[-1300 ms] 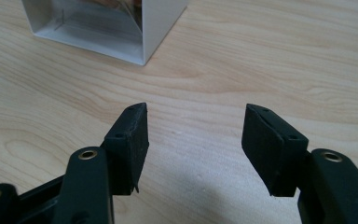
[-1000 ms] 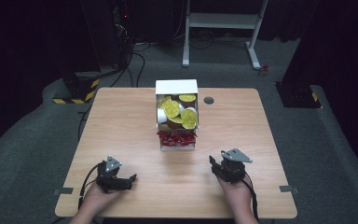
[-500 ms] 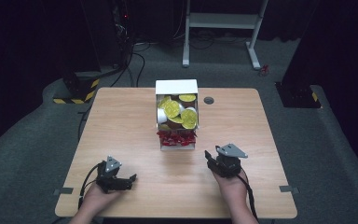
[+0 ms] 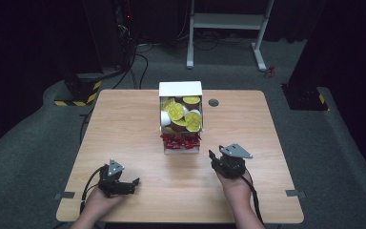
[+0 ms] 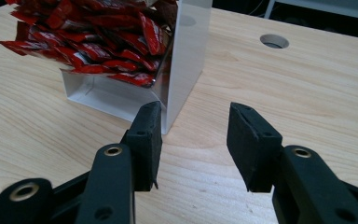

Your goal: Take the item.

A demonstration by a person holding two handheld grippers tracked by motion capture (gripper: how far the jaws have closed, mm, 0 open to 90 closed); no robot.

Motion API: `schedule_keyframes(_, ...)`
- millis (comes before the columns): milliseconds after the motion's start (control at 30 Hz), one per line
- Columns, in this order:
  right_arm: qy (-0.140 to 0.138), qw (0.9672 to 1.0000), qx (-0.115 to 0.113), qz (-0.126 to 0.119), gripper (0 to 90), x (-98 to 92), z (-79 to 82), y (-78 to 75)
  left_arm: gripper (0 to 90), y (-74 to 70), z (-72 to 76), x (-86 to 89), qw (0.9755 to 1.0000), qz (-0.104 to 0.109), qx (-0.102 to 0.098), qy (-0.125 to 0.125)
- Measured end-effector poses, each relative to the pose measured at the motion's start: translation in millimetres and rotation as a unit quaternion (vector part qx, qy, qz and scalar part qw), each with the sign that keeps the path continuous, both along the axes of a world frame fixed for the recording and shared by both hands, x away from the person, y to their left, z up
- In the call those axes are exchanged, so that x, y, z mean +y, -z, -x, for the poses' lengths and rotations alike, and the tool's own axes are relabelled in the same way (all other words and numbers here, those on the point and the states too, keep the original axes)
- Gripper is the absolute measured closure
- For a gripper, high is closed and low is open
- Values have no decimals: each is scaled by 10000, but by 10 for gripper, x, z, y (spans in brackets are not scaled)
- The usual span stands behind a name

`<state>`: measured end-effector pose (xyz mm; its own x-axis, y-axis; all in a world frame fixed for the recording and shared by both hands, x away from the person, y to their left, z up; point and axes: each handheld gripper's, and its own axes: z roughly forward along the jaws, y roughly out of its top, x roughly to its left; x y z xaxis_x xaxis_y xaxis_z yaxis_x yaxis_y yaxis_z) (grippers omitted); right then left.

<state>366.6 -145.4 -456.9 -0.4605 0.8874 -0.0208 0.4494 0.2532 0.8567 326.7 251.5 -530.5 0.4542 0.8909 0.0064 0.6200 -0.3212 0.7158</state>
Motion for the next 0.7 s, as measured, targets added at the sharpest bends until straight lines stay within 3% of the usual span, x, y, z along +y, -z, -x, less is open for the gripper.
schedule_keyframes(700,-177,9997,-134,35,556,168,-119,-105,36,0,0,1,10000,9,-6,-4)
